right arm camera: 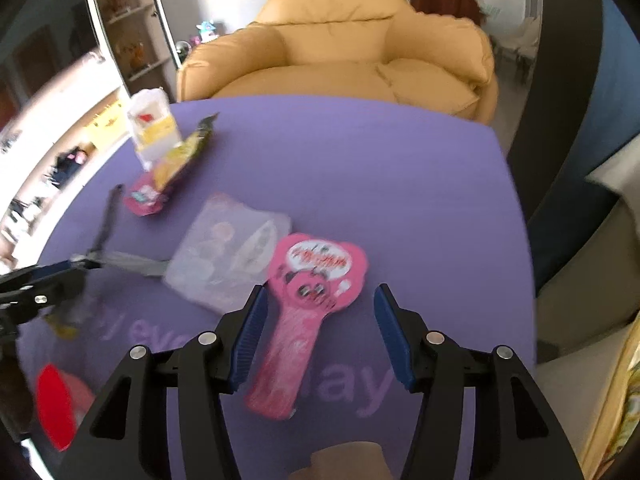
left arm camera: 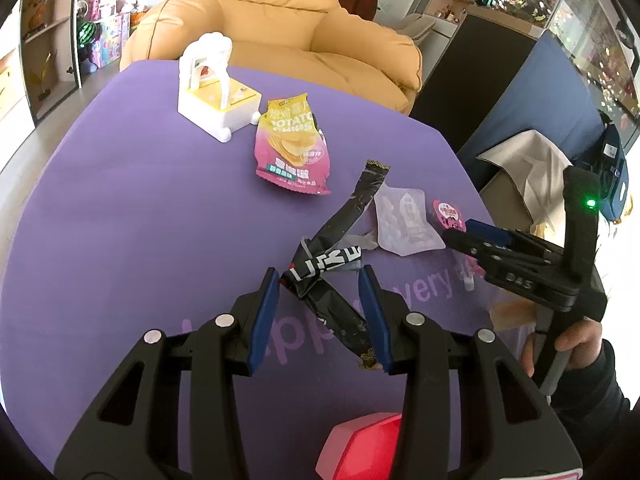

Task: Collect trash
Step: 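Grasp the pink panda lollipop wrapper with the right gripper, then carry the black strip and pink panda wrapper over the bin with both grippers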

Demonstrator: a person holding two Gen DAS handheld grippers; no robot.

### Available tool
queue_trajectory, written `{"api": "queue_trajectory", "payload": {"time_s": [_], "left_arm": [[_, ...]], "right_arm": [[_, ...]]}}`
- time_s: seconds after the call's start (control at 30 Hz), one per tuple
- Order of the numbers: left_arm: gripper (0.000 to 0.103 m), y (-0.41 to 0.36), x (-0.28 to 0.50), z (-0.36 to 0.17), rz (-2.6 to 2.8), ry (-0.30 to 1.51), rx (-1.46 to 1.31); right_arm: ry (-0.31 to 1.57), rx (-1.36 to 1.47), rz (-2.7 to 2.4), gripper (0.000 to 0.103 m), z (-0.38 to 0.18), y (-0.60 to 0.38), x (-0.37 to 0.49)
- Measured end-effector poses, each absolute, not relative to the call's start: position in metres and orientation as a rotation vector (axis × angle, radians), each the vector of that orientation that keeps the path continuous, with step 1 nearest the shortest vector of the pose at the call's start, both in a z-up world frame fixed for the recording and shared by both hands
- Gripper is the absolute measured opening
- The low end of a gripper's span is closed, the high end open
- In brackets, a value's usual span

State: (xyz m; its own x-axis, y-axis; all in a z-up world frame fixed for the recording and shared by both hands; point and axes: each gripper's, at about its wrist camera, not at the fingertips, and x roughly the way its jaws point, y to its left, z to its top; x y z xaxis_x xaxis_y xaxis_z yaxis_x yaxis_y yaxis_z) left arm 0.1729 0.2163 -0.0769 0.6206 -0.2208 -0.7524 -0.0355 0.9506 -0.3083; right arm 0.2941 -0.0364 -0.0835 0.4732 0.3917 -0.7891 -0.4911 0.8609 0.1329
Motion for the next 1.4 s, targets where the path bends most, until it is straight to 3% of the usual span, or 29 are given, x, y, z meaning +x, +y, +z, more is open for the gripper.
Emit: {"api": "queue_trajectory", "payload": {"time_s": [0.4, 0.7, 1.03, 1.4], "left_arm": [[0.039, 0.213, 0.181, -0.078, -0.111, 0.904, -0.303], [0.039, 0.199, 0.178, -0.05, -0.124, 0.841, -0.265], [0.039, 0.149, 0.167, 0.0, -0.181, 0.74, -0.155], [0.039, 0.055, 0.168, 0.028, -0.314, 0.702, -0.073]], "right_arm": [[0.942, -0.152, 0.541, 0.049, -0.089, -0.036, 0.306], [0.807, -0.153, 0.603, 0.049, -0.039, -0.058, 0.26], [0.684, -0.148, 0.572, 0.049, 0.01, -0.107, 0.227], [0.619, -0.118, 0.44, 0.049, 0.029, -0.187, 0.208]]}}
